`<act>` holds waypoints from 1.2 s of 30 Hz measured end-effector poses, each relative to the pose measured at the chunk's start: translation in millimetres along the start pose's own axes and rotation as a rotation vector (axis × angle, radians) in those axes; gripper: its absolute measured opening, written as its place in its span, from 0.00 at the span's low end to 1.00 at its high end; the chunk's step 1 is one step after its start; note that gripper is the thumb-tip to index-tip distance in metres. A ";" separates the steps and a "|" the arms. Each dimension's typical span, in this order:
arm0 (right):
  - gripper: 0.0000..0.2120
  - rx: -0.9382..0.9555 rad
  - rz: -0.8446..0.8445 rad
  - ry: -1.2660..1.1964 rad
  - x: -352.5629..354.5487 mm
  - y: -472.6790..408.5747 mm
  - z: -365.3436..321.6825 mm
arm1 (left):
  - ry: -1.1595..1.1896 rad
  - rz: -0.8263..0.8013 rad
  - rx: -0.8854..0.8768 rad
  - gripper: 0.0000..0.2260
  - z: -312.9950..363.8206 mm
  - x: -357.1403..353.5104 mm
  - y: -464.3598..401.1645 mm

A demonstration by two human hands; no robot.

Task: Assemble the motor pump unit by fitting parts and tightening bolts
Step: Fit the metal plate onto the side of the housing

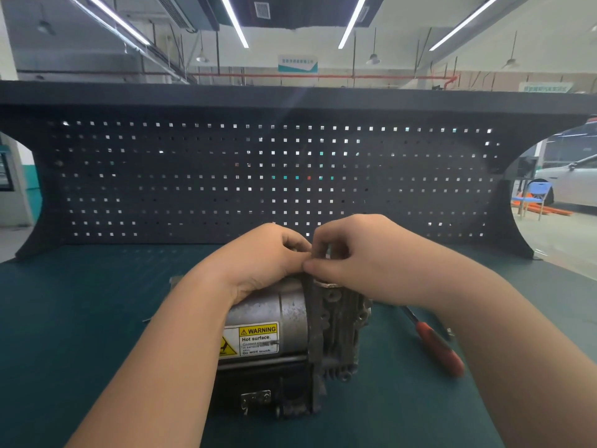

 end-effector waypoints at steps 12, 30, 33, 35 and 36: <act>0.06 0.037 -0.010 -0.187 6.3 -2.3 5.7 | -0.224 -0.214 0.066 0.40 5.7 14.2 20.4; 0.06 0.050 -0.074 -0.286 7.6 2.5 7.6 | -0.219 -0.134 0.080 0.27 3.6 1.9 14.6; 0.04 0.040 -0.075 -0.285 7.6 2.6 9.6 | -0.229 -0.131 0.091 0.29 3.6 2.9 13.5; 0.03 0.046 -0.074 -0.284 7.2 2.0 10.2 | -0.237 -0.134 0.100 0.30 3.8 3.7 13.6; 0.03 0.052 -0.071 -0.285 6.7 1.4 9.9 | -0.235 -0.144 0.102 0.30 3.7 3.7 13.7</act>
Point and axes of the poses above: each hand's wrist, its own y-axis away from the middle knuckle, its own x-axis out of the back of the hand, z = x × y, the point moved 5 cm from there along -y, towards the middle knuckle, and after that the axes turned 6 degrees about y, right-handed, at the moved point
